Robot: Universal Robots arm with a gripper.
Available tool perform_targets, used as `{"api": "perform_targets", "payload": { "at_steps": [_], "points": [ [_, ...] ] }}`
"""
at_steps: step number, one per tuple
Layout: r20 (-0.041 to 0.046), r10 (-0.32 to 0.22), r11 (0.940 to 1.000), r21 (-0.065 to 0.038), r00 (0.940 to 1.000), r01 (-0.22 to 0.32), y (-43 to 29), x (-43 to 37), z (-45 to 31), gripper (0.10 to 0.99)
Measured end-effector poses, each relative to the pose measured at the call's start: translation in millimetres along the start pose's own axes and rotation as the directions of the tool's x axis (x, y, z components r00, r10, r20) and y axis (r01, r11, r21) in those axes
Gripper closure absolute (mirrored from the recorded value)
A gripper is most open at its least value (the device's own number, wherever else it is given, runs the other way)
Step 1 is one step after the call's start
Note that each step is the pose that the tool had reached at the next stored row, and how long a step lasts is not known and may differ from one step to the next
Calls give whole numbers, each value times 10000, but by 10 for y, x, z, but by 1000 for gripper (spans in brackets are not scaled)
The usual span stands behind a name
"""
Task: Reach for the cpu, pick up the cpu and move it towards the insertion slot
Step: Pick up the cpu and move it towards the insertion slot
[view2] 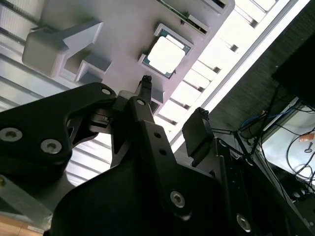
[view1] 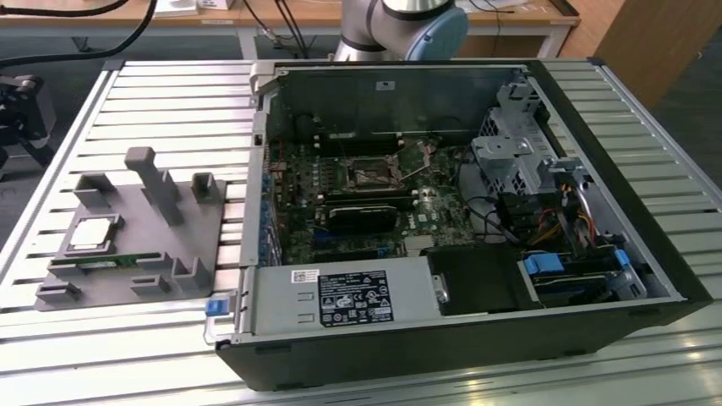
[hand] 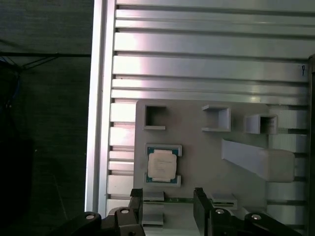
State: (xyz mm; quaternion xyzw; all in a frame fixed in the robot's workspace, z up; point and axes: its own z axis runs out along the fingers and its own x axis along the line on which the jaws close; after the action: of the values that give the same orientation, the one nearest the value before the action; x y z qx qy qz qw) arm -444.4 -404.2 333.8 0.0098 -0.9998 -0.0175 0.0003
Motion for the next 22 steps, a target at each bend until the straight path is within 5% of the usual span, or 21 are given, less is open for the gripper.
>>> {"api": "perform_targets", "payload": {
  "at_steps": [22],
  "points": [
    [0, -1, 10000, -1, 10000, 1, -8, 1, 217, 482]
  ]
}}
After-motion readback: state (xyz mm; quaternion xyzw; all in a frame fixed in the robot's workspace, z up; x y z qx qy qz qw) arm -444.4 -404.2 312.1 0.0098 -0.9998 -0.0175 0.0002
